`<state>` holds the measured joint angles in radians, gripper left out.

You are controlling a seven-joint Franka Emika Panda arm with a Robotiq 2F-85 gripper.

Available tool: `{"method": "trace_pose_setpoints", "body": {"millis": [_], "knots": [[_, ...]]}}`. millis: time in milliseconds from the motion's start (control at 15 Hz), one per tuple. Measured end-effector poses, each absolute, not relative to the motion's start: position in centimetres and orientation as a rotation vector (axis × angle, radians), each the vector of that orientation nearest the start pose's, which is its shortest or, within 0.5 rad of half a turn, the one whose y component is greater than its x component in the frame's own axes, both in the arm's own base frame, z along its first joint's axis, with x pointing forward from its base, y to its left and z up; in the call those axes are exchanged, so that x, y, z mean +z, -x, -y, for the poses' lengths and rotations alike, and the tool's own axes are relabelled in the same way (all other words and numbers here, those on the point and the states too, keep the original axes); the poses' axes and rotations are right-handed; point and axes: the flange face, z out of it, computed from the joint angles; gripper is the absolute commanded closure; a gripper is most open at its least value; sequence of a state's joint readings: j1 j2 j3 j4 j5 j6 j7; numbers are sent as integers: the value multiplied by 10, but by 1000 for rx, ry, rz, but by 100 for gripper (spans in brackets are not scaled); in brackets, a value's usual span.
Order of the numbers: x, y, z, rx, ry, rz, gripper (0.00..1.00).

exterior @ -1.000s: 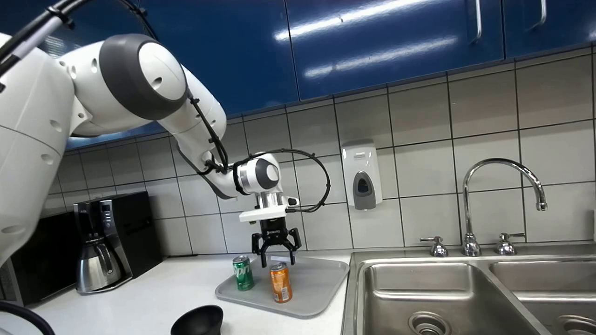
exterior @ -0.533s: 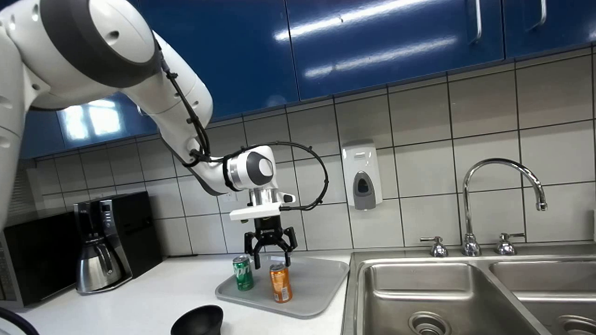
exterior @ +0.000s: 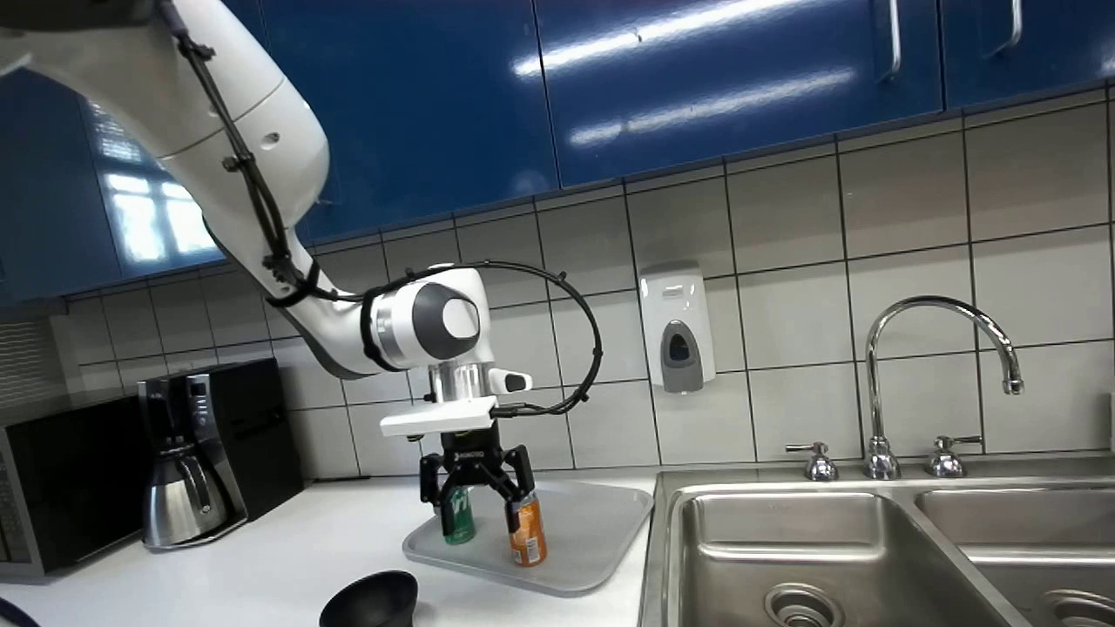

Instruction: Put the green and orange can on the tray

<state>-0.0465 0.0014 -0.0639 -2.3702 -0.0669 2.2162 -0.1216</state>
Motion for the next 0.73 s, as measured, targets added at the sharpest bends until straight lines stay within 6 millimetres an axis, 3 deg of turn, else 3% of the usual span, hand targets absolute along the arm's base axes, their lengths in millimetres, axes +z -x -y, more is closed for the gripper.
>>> {"method": "trace_pose_setpoints", "body": {"millis": [333, 733], "knots": [[321, -419, 48, 233, 3153, 97, 0], [334, -386, 44, 182, 3152, 99, 0]]}}
